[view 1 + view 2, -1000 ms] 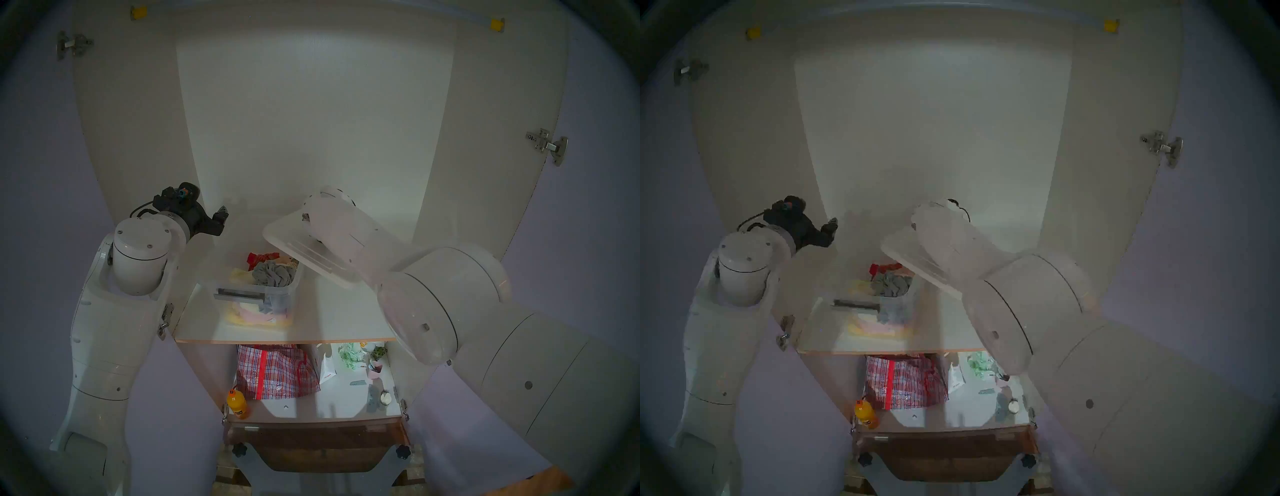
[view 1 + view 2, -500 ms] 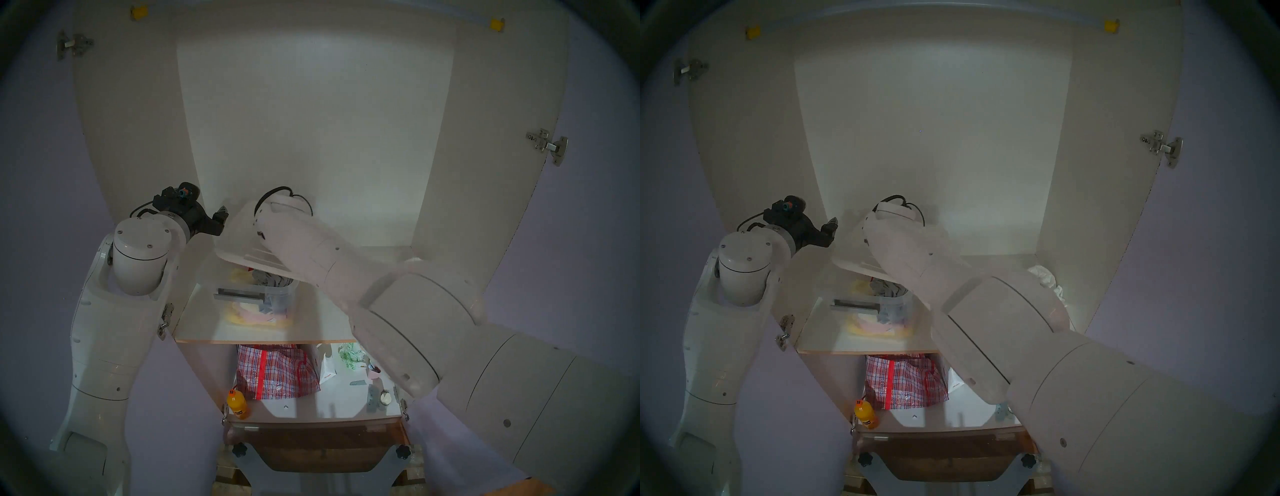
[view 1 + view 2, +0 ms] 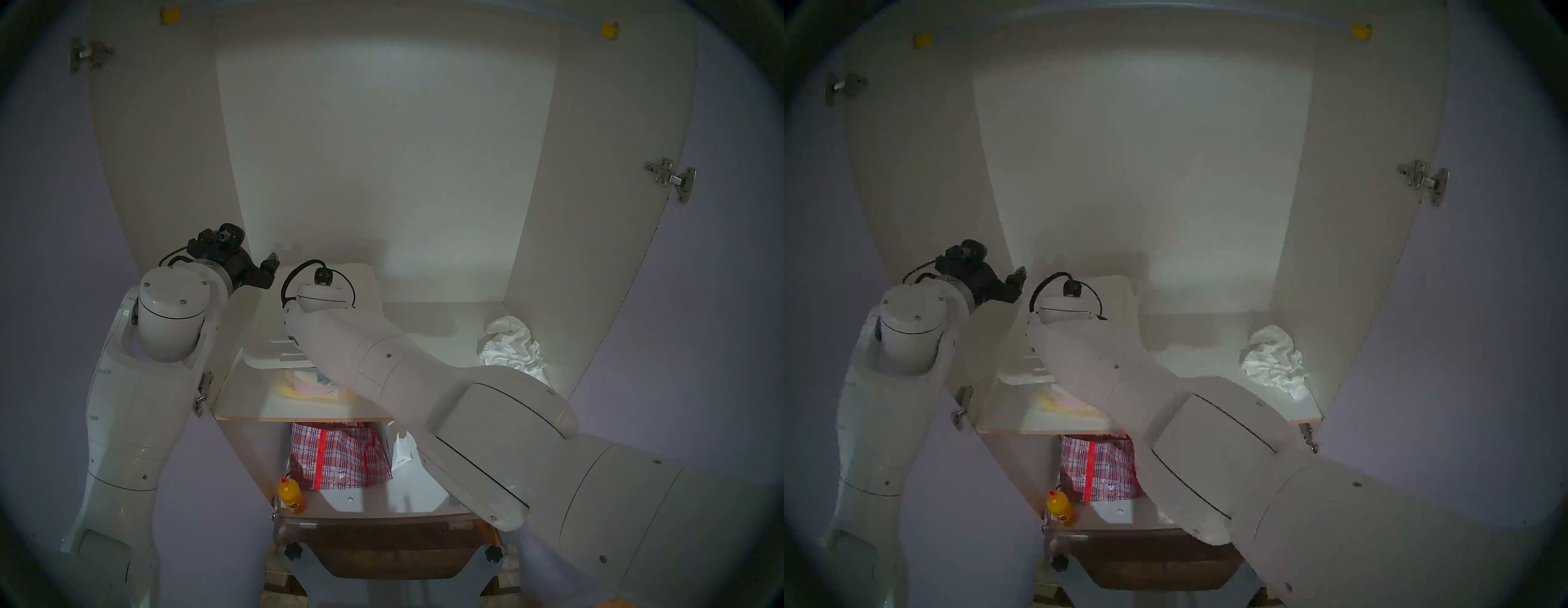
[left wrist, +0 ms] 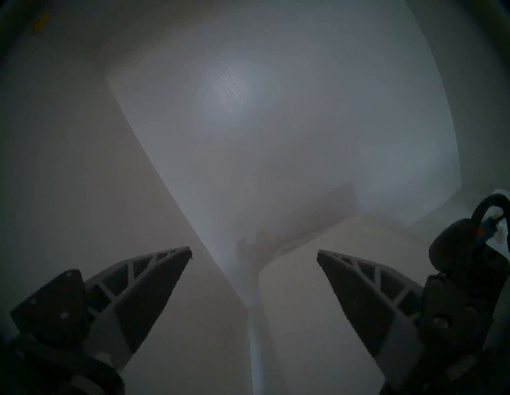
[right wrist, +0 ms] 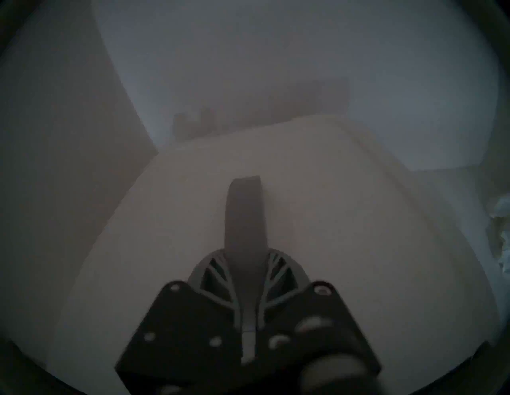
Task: Take clothing out of the storage bin and put the lid back on the bin
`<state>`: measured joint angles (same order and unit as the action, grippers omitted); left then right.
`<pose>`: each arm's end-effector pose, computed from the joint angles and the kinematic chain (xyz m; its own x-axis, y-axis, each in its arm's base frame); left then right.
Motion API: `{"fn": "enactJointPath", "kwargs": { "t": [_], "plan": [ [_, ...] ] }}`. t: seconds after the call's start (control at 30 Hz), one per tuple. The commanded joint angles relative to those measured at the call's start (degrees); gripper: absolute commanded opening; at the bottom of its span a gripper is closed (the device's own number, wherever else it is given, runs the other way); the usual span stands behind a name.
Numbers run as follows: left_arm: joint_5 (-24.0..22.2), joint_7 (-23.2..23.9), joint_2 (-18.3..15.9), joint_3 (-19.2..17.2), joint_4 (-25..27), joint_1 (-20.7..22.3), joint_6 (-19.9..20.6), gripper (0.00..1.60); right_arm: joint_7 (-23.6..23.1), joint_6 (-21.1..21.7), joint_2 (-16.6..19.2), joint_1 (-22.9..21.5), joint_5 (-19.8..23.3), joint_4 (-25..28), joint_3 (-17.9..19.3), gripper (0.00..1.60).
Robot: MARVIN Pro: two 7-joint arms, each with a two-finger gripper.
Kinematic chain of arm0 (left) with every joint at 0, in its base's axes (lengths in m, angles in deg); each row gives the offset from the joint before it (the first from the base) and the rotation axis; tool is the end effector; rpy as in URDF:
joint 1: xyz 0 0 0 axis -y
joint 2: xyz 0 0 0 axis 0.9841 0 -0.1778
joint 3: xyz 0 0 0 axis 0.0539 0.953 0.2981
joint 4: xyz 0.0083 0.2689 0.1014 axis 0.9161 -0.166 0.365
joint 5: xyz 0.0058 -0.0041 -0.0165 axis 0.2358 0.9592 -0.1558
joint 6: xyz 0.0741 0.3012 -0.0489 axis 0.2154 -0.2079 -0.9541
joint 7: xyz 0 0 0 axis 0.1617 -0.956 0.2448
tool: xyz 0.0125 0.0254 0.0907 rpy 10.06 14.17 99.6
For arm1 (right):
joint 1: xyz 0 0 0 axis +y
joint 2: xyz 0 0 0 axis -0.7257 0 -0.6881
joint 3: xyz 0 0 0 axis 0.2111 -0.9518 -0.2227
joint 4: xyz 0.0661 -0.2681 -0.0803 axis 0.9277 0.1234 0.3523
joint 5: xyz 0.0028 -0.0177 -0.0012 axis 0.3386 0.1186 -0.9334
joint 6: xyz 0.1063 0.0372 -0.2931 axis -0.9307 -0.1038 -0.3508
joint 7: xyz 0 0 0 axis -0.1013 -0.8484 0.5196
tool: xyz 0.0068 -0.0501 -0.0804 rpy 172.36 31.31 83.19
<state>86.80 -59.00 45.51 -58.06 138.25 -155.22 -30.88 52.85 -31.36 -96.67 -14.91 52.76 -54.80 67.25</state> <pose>0.4471 0.0961 -0.0919 0.0526 -0.4730 0.8795 -0.0182 -0.8810 -0.4727 0.5467 0.3437 -0.2141 0.4497 -0.1801 0.8749 0.0424 -0.9741 -0.2223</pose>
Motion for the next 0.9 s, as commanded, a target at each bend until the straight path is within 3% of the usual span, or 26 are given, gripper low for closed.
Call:
{"fn": "enactJointPath", "kwargs": {
  "t": [0.0,0.13,0.6,0.87],
  "plan": [
    [0.0,-0.1,-0.1,-0.3,1.5,1.2,-0.2,1.6,3.0,-1.0,-0.5,-2.5,0.6,1.5,-0.9,0.0],
    [-0.3,0.0,-1.1,-1.5,1.0,1.6,-0.3,1.6,0.8,-0.7,-0.5,-1.9,0.6,1.8,-0.9,0.0],
    [-1.1,0.6,-2.6,-3.2,0.4,1.8,-0.4,1.6,1.2,1.4,-0.5,-2.9,2.6,5.3,-2.9,0.0],
    [-1.7,1.1,-3.3,-3.7,0.1,1.8,-0.5,1.6,1.4,1.1,-0.5,-2.5,2.6,6.1,-5.9,0.0]
  ]
}}
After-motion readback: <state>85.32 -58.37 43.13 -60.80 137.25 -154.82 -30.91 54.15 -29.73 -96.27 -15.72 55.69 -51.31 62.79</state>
